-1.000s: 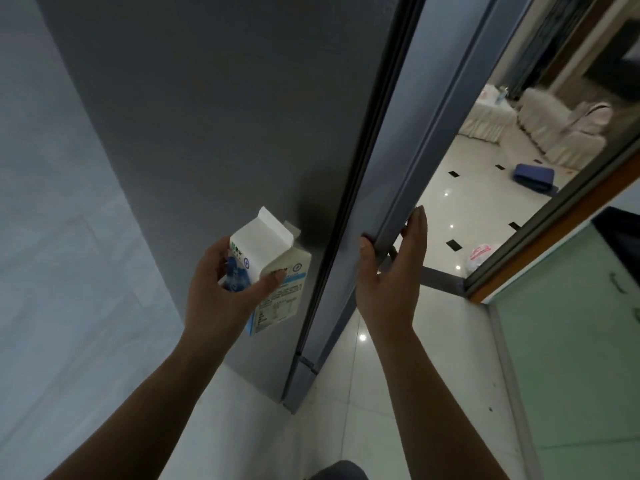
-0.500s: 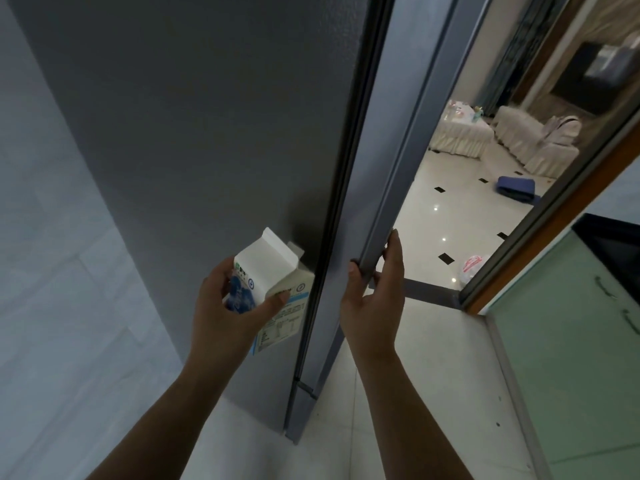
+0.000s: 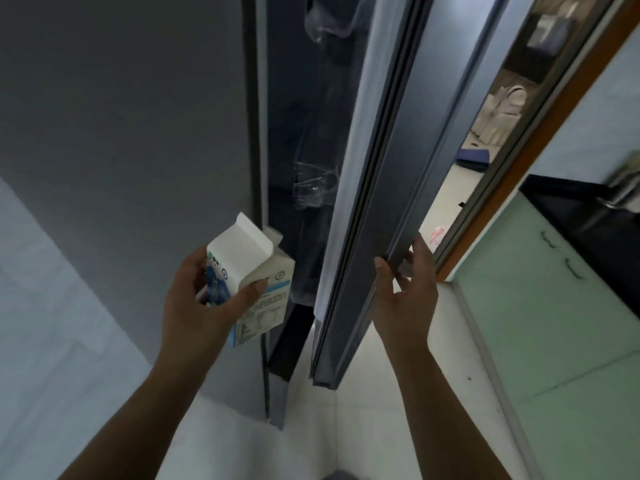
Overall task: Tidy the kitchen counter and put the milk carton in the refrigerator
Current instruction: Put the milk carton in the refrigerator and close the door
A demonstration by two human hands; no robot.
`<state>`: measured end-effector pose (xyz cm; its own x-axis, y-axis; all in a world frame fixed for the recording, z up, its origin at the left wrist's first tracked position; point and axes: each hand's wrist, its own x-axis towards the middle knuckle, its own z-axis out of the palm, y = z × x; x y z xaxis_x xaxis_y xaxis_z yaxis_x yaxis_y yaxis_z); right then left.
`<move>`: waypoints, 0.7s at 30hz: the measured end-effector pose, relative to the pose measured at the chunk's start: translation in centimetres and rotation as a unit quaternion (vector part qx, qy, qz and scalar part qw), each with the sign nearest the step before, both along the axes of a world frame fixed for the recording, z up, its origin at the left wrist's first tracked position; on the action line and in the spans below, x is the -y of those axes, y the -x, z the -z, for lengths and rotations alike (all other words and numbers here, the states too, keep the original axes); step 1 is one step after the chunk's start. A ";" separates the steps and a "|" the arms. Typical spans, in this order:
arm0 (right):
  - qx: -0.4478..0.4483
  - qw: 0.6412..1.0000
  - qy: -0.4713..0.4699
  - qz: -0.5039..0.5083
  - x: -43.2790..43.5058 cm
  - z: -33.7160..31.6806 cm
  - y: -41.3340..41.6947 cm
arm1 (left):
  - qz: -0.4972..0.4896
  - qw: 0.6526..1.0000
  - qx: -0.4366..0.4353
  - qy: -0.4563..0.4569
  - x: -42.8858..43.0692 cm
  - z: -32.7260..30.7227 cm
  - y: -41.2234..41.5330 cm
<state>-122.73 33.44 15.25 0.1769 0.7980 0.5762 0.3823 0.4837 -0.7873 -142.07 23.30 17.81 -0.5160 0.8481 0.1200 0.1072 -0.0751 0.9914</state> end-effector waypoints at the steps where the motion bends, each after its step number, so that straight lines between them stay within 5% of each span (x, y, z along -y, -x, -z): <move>1: -0.010 1.000 0.002 0.018 0.1 0.0 -0.7 | 0.009 1.000 0.005 0.000 -0.3 -0.1 -0.7; 14: -0.025 0.990 0.012 0.138 -1.5 -1.8 -12.2 | 0.083 0.996 0.022 0.021 -5.8 -0.5 -9.6; 21: 0.053 0.998 -0.005 0.029 -3.0 -4.7 -12.5 | 0.107 0.994 0.027 0.009 -9.3 -1.2 -14.2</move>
